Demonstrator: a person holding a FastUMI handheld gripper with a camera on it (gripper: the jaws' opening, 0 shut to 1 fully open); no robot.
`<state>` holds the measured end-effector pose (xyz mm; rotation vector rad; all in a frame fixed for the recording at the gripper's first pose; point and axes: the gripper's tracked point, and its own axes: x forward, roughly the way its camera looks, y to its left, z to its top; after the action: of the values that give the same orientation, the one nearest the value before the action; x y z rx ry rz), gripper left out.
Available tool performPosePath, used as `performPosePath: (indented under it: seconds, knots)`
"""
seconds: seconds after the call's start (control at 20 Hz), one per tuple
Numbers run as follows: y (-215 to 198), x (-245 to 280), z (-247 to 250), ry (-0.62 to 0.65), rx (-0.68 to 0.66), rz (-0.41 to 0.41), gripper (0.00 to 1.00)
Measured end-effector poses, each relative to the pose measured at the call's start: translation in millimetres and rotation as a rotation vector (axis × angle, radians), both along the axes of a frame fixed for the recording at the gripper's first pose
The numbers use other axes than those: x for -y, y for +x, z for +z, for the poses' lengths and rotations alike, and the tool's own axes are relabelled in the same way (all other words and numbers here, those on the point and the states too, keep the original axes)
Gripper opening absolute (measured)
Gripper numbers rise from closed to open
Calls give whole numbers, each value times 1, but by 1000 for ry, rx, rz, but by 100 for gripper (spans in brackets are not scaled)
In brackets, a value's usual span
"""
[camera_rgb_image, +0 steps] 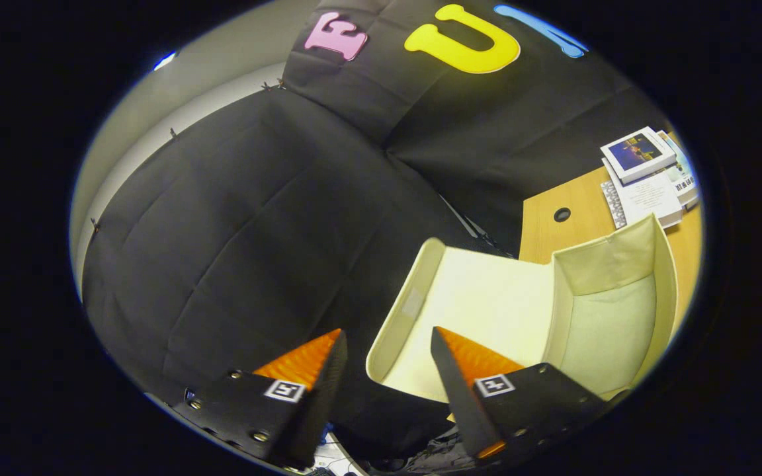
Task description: Open the storage box then place both shoes into the box .Put the left shoe in first, then the right shoe, with the right side of both shoes facing outward in a uniform manner.
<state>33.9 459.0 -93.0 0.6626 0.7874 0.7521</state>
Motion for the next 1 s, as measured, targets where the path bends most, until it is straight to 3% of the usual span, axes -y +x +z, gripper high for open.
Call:
performPosePath:
  seconds: [0.05,0.1,0.4,1.0]
  knots:
    - [2,12,6,-14,31,-6,93]
    - [6,22,6,-43,66,-19,97]
    - [24,128,3,-289,248,-101,97]
    - [33,330,-52,-586,249,-255,98]
